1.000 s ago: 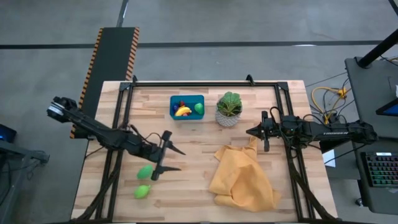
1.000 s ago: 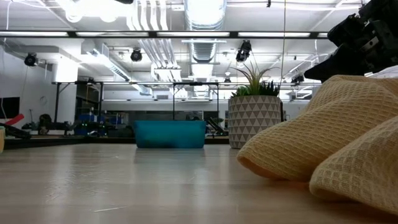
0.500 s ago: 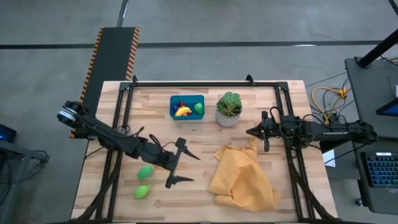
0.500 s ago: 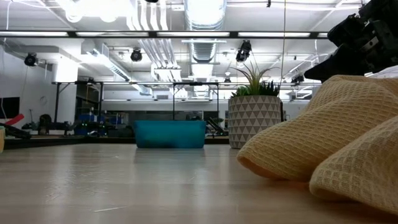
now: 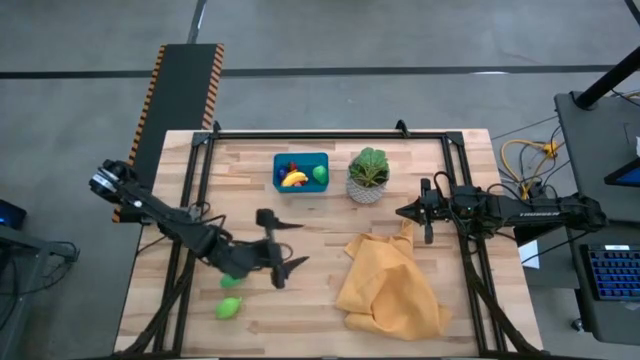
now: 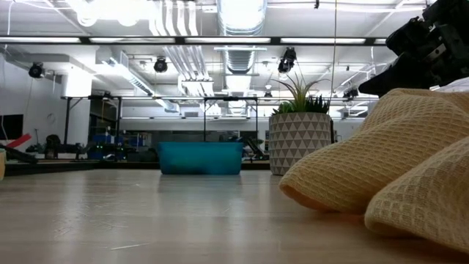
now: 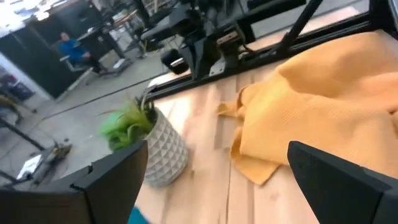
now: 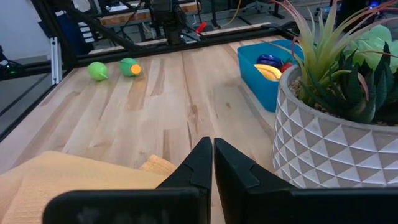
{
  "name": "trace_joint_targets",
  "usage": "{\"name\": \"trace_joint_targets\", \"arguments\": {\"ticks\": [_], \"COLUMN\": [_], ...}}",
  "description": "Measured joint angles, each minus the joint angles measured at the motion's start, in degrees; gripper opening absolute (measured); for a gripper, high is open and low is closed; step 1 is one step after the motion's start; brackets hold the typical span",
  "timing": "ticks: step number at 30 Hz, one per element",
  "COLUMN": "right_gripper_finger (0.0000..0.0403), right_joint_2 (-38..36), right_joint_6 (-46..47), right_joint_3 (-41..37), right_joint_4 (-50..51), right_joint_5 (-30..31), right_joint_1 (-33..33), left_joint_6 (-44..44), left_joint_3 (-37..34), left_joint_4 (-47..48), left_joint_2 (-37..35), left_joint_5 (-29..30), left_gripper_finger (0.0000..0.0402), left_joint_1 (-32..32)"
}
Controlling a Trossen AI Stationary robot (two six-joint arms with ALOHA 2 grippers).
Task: Pick and placing Produce into tupperware
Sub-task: Put the green corn into the blue bin
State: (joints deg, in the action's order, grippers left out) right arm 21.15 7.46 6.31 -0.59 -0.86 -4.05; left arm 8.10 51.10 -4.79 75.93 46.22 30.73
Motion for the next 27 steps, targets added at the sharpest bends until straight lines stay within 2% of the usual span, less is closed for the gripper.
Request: {"name": "trace_joint_targets", "arguments": {"ticks": [6, 11, 17, 21, 27], "right_gripper_finger": [0.0009, 0.0009, 0.0009, 0.0009, 0.0009], "right_joint_2": [0.02, 0.02, 0.01, 0.01, 0.02], "right_joint_6": [0.02, 0.02, 0.02, 0.02, 0.02], "right_joint_3": [0.00, 0.00, 0.00, 0.00, 0.00], "right_joint_4": [0.01, -0.01, -0.03, -0.05, -0.08], "right_joint_5": [0.00, -0.02, 0.00, 0.02, 0.04], "right_joint_1": [0.00, 0.01, 0.00, 0.02, 0.02], "left_joint_6": [-11.67, -26.63, -46.58, -61.12, -80.33], "left_joint_3": [4.20, 5.64, 5.44, 5.36, 4.63], "left_joint_4": [14.28, 29.69, 49.10, 59.48, 70.90], "left_joint_2": [-3.51, -4.84, -4.66, -4.64, -3.22], "left_joint_5": [2.28, 4.35, 3.25, -2.40, -15.79], "left_gripper_finger": [0.0371, 0.0371, 0.0371, 0.0371, 0.0370], "left_joint_1": [6.25, 10.01, 11.49, 11.47, 11.49]}}
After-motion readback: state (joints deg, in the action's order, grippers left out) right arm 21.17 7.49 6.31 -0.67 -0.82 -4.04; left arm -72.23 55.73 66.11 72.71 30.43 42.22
